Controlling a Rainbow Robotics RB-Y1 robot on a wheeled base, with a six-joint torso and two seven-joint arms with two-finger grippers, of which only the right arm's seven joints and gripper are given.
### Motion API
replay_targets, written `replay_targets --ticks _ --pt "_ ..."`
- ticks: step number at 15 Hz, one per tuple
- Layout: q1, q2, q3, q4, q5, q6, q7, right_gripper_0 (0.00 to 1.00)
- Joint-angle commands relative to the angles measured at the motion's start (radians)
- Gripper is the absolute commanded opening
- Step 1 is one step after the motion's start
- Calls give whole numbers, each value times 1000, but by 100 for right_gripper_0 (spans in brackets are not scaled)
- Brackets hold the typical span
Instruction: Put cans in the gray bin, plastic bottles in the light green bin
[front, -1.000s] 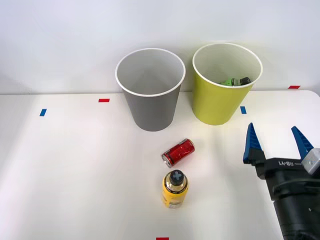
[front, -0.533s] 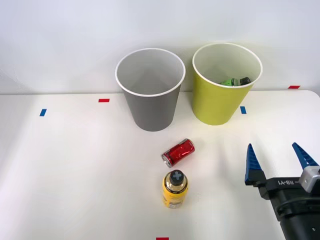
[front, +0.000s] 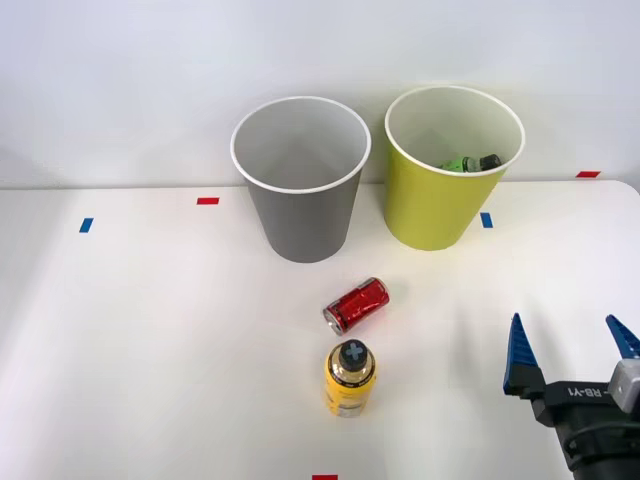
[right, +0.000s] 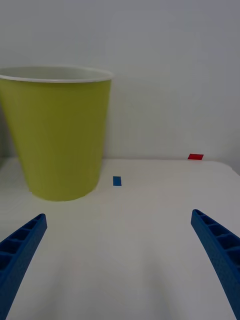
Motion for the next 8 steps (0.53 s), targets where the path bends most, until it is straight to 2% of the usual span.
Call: replay_targets --ticks 1,8 --pt "50 23 -3 0 32 -2 -27 100" --pt "132 102 10 22 346 -48 -432 100"
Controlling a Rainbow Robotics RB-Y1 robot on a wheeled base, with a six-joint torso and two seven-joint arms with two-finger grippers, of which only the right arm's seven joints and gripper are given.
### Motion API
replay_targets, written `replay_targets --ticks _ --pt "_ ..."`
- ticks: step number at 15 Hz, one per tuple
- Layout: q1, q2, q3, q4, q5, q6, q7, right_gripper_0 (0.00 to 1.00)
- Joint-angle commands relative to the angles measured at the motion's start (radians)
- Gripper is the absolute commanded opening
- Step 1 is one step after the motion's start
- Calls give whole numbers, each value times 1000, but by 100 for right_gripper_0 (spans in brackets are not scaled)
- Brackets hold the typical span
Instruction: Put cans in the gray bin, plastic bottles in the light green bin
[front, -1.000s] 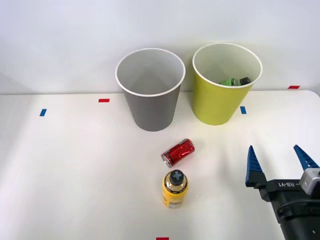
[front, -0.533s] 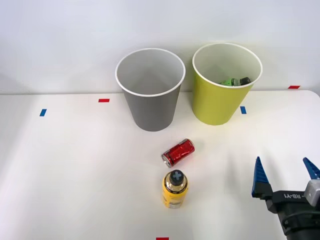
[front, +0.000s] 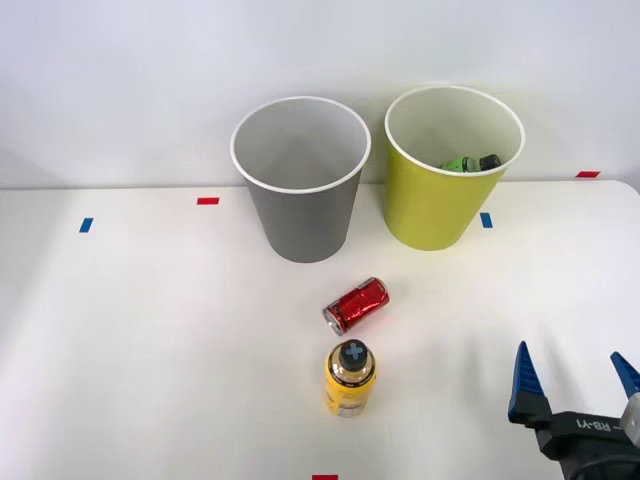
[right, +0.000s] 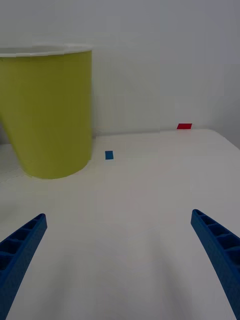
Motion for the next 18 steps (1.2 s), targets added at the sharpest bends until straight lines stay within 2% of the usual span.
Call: replay_targets --ticks 1,3,5,8,12,15,18 --pt "17 45 11 81 142 -121 -199 100" --pt "-9 48 5 191 215 -268 -328 100" --pt "-6 48 9 247 284 -352 -388 100" --pt "-4 53 11 328 368 -450 -379 100" --pt "14 53 22 334 483 -458 -354 100" --pt "45 57 62 334 486 -464 -350 100" --pt "73 59 83 334 426 -506 -342 100"
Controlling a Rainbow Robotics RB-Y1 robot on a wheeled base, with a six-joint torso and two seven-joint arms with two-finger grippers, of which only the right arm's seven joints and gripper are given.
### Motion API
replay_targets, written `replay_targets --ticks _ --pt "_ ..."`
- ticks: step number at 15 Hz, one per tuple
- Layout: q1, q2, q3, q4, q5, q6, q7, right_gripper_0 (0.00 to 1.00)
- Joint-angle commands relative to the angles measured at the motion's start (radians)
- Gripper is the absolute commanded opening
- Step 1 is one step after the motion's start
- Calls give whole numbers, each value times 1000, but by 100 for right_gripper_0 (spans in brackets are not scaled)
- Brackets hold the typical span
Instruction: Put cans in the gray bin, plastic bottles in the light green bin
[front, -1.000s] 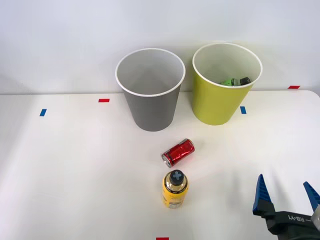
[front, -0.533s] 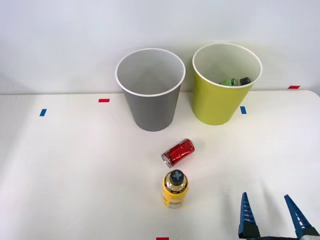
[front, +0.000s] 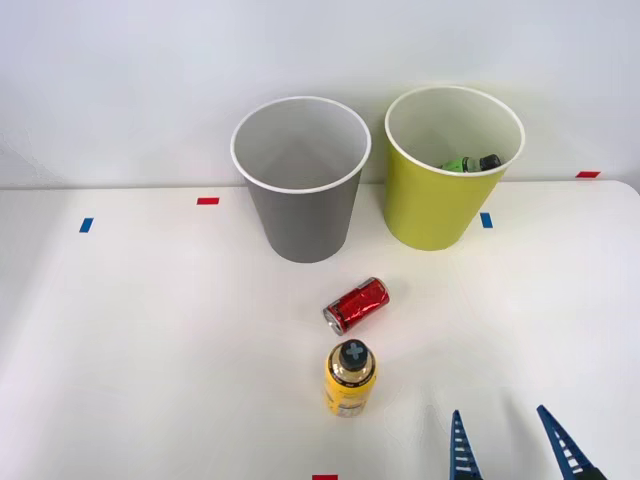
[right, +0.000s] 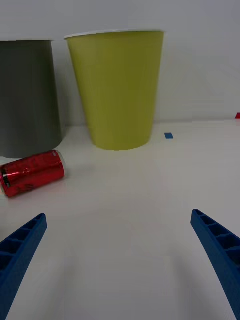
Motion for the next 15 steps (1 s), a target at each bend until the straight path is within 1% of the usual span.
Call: replay_targets --ticks 1,7,15 --pt "19 1 22 1 -81 -39 15 100" --pt "-2 -2 15 34 -125 -71 57 100" --pt "4 -5 15 36 -133 -78 83 100"
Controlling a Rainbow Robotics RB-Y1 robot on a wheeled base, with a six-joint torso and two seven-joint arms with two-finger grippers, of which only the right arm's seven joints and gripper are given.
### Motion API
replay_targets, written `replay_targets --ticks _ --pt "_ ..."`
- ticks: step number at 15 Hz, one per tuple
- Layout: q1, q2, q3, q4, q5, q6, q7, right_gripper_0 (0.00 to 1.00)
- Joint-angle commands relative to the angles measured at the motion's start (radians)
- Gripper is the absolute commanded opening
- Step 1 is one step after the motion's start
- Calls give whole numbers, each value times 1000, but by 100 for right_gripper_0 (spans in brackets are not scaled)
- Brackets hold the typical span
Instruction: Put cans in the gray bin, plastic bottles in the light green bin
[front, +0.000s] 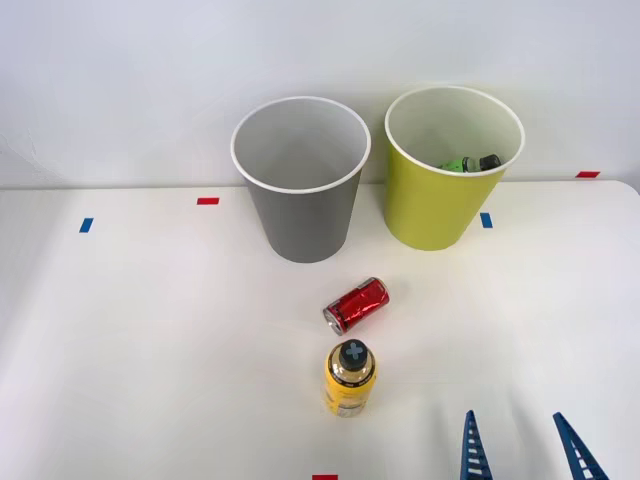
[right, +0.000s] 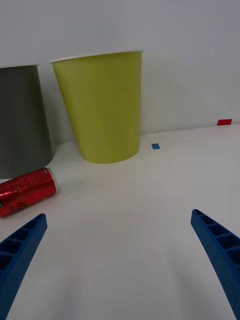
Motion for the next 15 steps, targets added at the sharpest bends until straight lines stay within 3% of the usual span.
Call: replay_targets --ticks 1,15 --pt "1 -1 0 0 0 0 2 100" --pt "1 -1 0 0 0 0 2 100"
